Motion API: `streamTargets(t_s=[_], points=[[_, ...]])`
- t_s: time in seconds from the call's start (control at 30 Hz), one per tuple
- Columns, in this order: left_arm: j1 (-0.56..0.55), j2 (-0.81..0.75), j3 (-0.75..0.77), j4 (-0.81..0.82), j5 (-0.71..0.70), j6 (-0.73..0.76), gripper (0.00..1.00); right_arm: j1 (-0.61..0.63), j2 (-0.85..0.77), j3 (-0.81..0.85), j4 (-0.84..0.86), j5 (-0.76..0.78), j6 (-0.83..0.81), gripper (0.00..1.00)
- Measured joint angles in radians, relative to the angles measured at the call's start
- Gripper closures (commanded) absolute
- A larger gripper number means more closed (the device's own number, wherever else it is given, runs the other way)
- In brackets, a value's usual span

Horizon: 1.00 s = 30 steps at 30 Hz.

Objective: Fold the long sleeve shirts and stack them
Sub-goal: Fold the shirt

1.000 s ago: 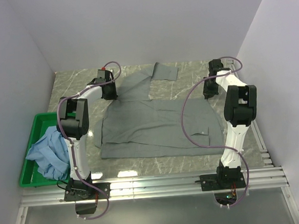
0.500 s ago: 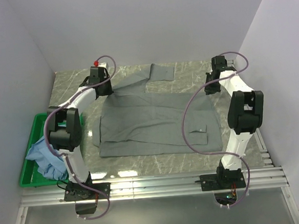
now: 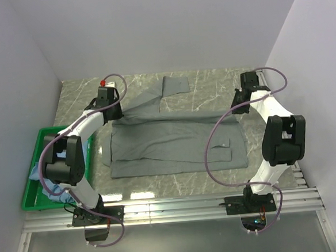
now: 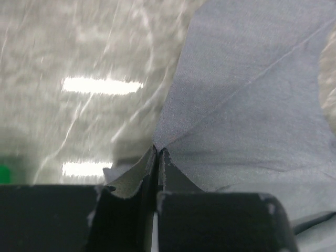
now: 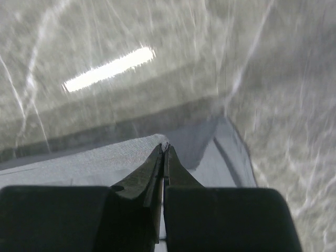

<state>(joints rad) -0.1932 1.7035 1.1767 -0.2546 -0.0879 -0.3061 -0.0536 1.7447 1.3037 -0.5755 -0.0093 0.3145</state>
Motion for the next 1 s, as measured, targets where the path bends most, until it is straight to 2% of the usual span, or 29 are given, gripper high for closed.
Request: streamTargets(t_s=[0.13,0.5,0.63,0.7,0.83,0.87,0.97,1.0], points=[[-0.014,-0.046,-0.059,-0.012,-0.045,-0.015,0.98,0.002,-0.066,-0.086,0.015,-0.007,0.040,1.00],[-0.037,-0.147,-0.210,-0.002,-0.147,-0.109,0.84,0.001,-0.164,-0.311,0.111,-0.056,0.142,1.00],[-0.037,-0.145,-0.245,-0.023,-0.181,-0.154,0.79,0.001,-0.164,-0.388,0.137,-0.073,0.172,0.93],[-0.037,-0.139,-0.246,-0.034,-0.195,-0.171,0.66,0.001,-0.164,-0.407,0.144,-0.079,0.184,0.87],[-0.035,-0.138,-0.248,-0.051,-0.208,-0.203,0.43,0.001,-0.167,-0.419,0.161,-0.077,0.201,0.62],[-0.035,-0.139,-0.249,-0.053,-0.208,-0.211,0.33,0.002,-0.170,-0.421,0.163,-0.074,0.196,0.56],[-0.034,-0.150,-0.269,-0.063,-0.196,-0.235,0.16,0.018,-0.204,-0.422,0.150,-0.043,0.190,0.51],[-0.034,-0.154,-0.277,-0.068,-0.188,-0.241,0.14,0.035,-0.221,-0.421,0.143,-0.023,0.187,0.50]])
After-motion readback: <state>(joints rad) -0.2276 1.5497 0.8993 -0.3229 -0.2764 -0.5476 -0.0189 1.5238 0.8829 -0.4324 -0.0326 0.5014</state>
